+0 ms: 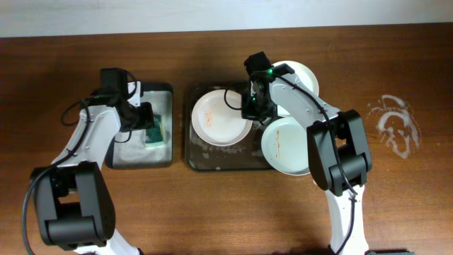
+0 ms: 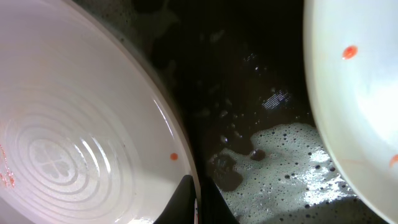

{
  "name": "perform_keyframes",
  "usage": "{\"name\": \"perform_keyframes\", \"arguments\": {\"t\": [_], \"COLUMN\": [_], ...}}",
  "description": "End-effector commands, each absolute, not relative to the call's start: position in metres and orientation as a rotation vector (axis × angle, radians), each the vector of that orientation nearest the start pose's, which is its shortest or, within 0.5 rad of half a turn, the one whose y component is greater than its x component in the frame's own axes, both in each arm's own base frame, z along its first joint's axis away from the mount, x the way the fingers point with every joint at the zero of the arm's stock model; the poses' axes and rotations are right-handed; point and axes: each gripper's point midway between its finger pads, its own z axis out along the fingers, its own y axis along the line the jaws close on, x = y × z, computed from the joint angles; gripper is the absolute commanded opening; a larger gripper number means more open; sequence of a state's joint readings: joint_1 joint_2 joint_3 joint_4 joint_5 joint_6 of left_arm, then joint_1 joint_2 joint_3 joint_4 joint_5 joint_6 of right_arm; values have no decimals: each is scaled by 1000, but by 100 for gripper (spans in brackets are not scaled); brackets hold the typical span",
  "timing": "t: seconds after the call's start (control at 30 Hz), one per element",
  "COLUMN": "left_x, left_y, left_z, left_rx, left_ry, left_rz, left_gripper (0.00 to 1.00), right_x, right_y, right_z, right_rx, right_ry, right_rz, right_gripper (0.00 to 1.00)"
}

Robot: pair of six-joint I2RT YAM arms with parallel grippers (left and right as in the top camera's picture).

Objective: Clean dirty plates on tray and stack at the side

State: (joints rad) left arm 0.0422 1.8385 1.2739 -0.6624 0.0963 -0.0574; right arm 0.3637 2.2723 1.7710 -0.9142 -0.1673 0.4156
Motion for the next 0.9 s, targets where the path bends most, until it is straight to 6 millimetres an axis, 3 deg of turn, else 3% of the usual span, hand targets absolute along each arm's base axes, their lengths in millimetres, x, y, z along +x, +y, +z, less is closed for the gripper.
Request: {"name": "perform_keyframes", "arguments": {"t": [0.0, 0.1, 0.23, 0.47, 0.53, 0.63, 0.7, 0.87], "left_x": [416, 415, 411, 409, 411, 416, 420, 420], "left_y": [-6, -12, -4, -3, -2, -3, -4, -4], "left_z": [43, 31, 15, 13, 16, 22, 26, 28], "left_rx": [-59, -32, -42, -43, -43, -44, -43, -42], "left_ry": [2821, 2847, 2887, 2897, 2893, 2882, 2873, 2876], "left_rz": [-37, -19, 58, 67, 68, 66, 57, 54], "left_gripper": [56, 58, 58, 57, 46, 38, 25, 4], "right_x": [427, 427, 427, 426, 426, 426, 426, 426], "right_y": [195, 195, 195, 194, 194, 194, 194, 194], "right_z": [-3, -3, -3, -3, -3, -3, -3, -3], "right_rx": [61, 61, 61, 55, 55, 55, 55, 56], "right_ry": [3067, 3067, 3068, 3070, 3070, 3070, 3070, 3069], "right_rz": [283, 283, 282, 280, 280, 280, 280, 275], "right_gripper": [4, 4, 4, 5, 5, 5, 5, 5]}}
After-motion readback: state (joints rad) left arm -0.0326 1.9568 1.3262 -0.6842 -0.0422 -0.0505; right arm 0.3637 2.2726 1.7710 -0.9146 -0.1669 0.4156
